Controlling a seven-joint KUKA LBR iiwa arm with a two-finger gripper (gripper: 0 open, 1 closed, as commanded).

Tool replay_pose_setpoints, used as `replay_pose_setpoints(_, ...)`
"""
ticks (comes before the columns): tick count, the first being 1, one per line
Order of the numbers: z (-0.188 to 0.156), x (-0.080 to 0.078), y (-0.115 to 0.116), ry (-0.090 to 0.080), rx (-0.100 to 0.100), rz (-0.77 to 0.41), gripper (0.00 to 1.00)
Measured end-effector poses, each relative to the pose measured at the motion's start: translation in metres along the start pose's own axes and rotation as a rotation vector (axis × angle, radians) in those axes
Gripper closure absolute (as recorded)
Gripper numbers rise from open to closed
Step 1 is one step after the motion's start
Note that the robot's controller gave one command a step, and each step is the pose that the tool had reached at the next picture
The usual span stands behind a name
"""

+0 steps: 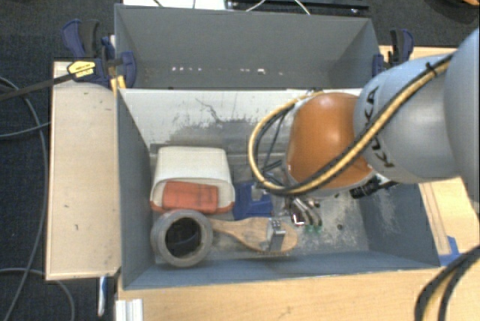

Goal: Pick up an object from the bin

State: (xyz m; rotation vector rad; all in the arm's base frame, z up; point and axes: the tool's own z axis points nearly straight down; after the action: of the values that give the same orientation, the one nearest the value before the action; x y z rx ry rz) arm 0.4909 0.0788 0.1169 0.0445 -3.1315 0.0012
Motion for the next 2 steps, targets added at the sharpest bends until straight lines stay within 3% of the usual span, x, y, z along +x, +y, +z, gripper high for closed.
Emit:
replay_pose_setpoints(1,0.043,0.0,-0.006,-0.035,-0.005,-0.077,0.0)
replay_pose_setpoints(2,0.042,-0.024,-0.044,-0.014,-0.002,-0.071,0.0)
